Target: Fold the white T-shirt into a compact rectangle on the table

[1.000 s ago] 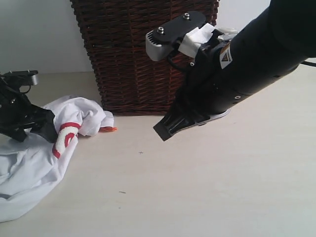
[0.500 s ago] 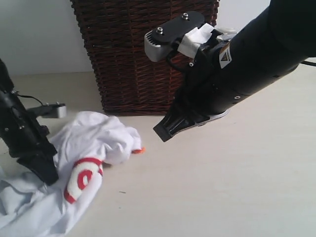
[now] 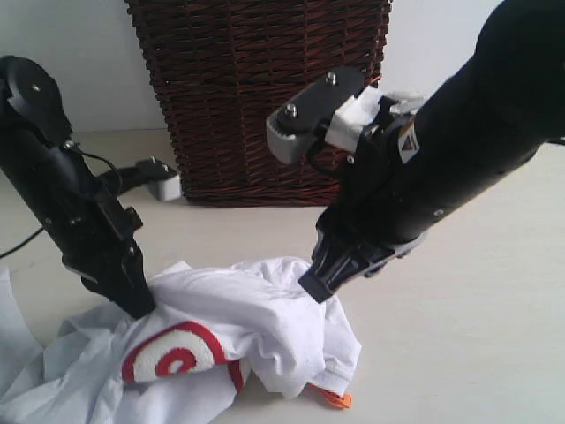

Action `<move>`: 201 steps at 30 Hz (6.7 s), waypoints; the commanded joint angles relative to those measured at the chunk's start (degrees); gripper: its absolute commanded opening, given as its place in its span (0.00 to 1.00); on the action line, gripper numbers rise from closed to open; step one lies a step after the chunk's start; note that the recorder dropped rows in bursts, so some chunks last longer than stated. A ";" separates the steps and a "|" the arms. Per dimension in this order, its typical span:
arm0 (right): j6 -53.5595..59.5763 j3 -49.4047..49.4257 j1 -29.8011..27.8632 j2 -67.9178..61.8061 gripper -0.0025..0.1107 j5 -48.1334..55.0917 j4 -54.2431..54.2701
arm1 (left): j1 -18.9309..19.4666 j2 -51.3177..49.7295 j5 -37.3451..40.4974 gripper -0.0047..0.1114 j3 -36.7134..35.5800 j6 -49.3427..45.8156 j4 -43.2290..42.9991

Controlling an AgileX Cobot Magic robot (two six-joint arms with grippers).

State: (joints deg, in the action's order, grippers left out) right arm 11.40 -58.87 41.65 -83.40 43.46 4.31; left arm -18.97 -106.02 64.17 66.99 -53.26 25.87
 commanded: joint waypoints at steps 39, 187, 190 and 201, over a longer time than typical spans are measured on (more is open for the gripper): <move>15.30 12.19 -0.31 -8.14 0.02 -10.85 10.77 | 3.07 3.38 -4.78 0.50 0.42 -2.06 6.12; -30.26 9.75 -10.51 -23.18 0.43 -12.37 -21.90 | -8.66 5.47 -9.83 0.49 -8.14 13.63 -8.79; -25.83 9.75 -10.51 -24.21 0.26 -12.13 -19.03 | -8.66 5.47 -10.08 0.49 -8.14 13.54 -8.79; -17.45 9.75 -10.39 -15.84 0.02 -10.66 -13.11 | -8.66 5.47 -9.64 0.49 -8.14 12.04 -6.09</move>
State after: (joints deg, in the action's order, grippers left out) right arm -6.76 -49.31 31.24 -103.23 32.44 -9.34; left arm -27.34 -100.73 53.85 58.47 -40.33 18.64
